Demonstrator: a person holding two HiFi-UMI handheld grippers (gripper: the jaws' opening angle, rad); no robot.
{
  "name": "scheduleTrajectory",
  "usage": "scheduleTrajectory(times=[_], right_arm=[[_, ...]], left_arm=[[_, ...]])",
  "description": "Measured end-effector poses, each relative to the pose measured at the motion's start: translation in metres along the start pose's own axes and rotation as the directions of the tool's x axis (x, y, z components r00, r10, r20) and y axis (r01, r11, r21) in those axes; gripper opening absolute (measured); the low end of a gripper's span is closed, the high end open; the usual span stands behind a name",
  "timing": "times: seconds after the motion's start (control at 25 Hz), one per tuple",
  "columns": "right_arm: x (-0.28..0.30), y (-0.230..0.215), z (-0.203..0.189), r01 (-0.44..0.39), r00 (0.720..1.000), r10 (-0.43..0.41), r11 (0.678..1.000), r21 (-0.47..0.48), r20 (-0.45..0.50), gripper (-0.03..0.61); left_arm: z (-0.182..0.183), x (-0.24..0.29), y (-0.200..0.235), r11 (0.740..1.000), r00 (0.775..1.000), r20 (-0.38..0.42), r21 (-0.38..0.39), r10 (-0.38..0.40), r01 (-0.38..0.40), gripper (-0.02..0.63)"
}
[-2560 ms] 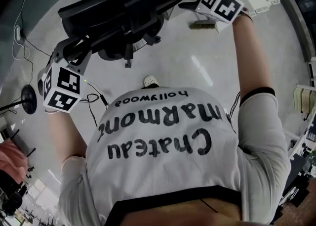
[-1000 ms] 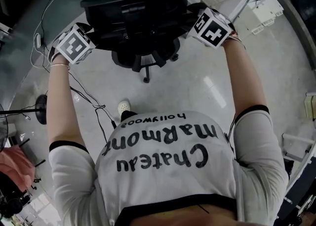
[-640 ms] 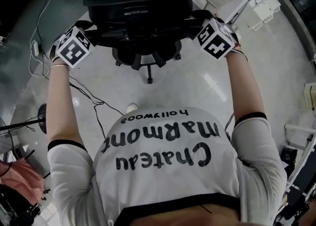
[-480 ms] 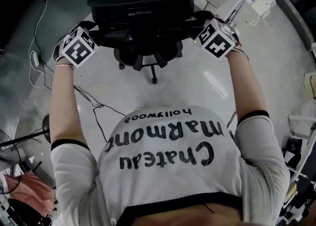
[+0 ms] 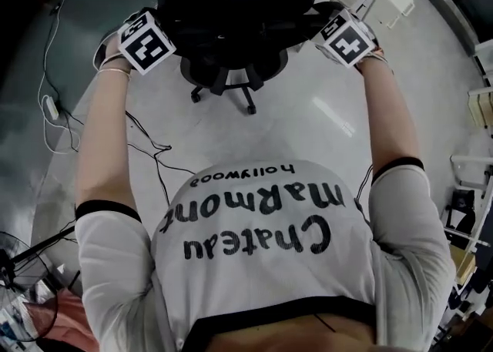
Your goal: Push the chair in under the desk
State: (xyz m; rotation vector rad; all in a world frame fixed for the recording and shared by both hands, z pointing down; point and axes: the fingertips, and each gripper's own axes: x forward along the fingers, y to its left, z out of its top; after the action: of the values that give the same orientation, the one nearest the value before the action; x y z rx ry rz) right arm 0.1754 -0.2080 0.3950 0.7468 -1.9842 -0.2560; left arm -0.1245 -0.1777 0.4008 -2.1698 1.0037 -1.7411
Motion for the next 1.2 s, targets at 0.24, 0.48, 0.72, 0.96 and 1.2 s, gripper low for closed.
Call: scheduleTrajectory(times=[0.24, 0.48, 0.72, 0.96, 1.2], right_arm=[[-0.003, 0.008, 0.015, 0.039, 0.999, -0.039, 0.999, 0.023, 0.027, 0.278], [-0.002, 0.014, 0.029, 0.006, 1.000, -0.006, 1.000, 0.014, 0.009, 0.261], [0.003, 0.014, 0.034, -0.013, 1.000, 0.013, 0.999, 0.034, 0.000, 0.253], [0.025, 0.044, 0.089, -0.087, 0.996, 0.088, 0.991, 0.105, 0.003, 0.224], [0.035, 0.055, 0.126, -0.016, 1.000, 0.014, 0.997, 0.081, 0.024, 0.216]], left_arm=[[-0.017, 0.013, 0.021, 0.994, 0.994, -0.075, 0.087, 0.075, -0.069, 0.241], [-0.025, 0.021, 0.044, 0.995, 0.997, -0.071, 0.094, 0.027, -0.021, 0.250], [-0.022, 0.032, 0.059, 0.991, 0.999, 0.014, 0.127, 0.040, -0.042, 0.252], [-0.074, 0.047, 0.102, 0.979, 0.998, 0.067, 0.201, 0.014, -0.027, 0.252], [-0.093, 0.061, 0.137, 0.967, 0.998, 0.058, 0.253, -0.025, 0.009, 0.252]])
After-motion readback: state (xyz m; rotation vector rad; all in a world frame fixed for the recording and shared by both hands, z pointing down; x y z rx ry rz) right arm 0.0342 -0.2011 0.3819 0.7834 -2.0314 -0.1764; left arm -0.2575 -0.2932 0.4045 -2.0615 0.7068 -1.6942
